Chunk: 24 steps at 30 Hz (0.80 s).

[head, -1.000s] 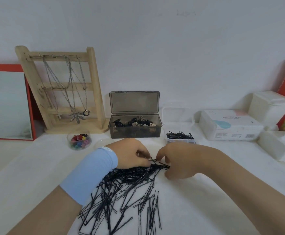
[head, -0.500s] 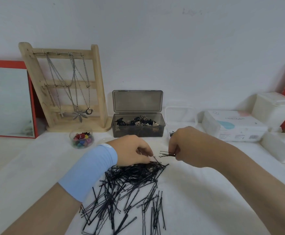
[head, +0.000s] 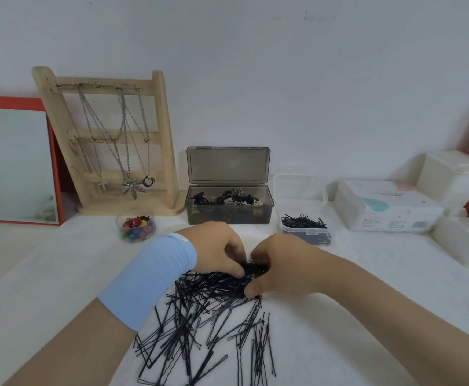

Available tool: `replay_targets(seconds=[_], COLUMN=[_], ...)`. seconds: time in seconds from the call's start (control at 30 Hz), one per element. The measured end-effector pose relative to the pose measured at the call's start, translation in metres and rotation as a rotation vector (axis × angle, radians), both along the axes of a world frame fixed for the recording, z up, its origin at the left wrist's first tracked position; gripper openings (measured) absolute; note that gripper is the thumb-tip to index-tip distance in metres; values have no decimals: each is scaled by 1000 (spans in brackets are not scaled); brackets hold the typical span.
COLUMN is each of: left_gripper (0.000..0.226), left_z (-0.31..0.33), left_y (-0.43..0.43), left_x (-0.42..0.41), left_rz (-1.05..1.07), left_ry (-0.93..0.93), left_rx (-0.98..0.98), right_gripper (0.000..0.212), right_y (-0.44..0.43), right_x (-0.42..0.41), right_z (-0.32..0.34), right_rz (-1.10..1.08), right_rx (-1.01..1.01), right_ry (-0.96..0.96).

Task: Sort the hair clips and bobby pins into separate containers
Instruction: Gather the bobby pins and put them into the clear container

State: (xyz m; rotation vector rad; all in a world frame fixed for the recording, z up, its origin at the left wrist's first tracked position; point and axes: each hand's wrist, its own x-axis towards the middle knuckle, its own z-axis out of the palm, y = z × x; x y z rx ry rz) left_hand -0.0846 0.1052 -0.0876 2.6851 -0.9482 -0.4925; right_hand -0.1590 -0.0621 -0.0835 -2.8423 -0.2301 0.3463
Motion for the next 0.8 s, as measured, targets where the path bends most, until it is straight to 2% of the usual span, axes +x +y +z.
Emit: replay_targets(seconds=[0.1, 0.2, 0.4, 0.57, 0.7, 0.8], left_gripper=[47, 62, 28, 33, 28, 29], left_z=[4, 7, 3, -1, -5, -2], left_y=[2, 4, 0, -5, -12, -12], left_x=[-1, -5, -5, -6, -8, -9], left_rz=[12, -12, -6, -33, -38, -18], left_ry=[40, 26, -26, -69, -132, -122], left_rx=[-9, 77, 27, -1, -29, -23], right_gripper=[35, 32, 30, 54, 26, 23], right_y=[-5, -11, -17, -22, -22, -20], right_x=[1, 1, 7, 10, 5, 6], right_z=[5, 6, 3, 6, 6, 4], right_rz=[49, 132, 184, 161, 195, 213], right_rx=[92, 157, 22, -179, -148, -158], right_ry=[23, 40, -40, -42, 4, -17])
